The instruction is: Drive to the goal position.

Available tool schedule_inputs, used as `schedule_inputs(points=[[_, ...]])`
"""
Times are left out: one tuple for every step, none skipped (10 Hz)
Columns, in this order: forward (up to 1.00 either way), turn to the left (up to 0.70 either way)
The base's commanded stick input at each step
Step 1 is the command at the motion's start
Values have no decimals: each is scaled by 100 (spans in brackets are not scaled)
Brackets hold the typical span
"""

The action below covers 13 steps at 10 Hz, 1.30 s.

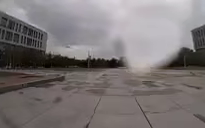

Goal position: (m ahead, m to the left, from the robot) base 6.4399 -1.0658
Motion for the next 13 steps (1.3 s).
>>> schedule_inputs(points=[[70,0],[70,0],[70,0],[70,0],[70,0],[70,0],[70,0],[70,0],[70,0],[70,0],[70,0],[70,0],[70,0]])
